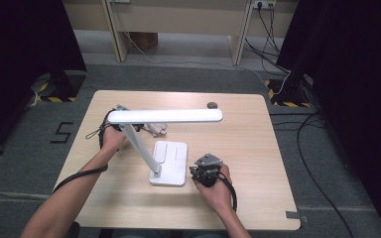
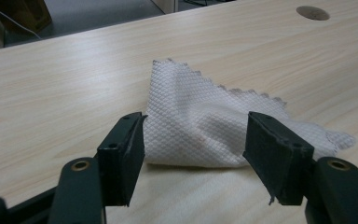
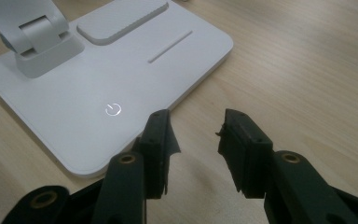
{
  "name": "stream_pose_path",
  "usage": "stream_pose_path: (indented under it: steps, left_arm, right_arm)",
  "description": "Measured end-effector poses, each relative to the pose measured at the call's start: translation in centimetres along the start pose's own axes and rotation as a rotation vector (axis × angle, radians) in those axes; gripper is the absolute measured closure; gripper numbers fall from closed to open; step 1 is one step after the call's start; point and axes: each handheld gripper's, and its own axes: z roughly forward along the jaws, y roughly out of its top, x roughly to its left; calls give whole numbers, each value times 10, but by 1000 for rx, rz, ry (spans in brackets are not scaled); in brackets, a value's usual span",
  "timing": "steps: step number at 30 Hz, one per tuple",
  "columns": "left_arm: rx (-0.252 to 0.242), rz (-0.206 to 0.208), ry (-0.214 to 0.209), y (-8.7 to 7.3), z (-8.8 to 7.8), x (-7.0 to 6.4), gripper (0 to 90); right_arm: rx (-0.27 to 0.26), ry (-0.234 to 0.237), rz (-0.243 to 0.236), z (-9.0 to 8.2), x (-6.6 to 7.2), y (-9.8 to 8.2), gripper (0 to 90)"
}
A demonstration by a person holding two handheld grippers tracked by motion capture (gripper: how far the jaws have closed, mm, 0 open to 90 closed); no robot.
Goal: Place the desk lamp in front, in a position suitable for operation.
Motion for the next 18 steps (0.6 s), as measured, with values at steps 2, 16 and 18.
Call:
stream_pose_path:
  steps: [2,16,18]
  left_arm:
    - [8,-30,-14,2,7,-1,371]
    - [103,-46,22,-7,35,5,361]
    - [101,-51,21,-7,36,6,359]
  right_arm:
    - [0,5,-2,-1,0,-1,622]
    - [-9,11,6,-5,-1,-2,622]
    - [-11,14,4,-5,-1,-3,622]
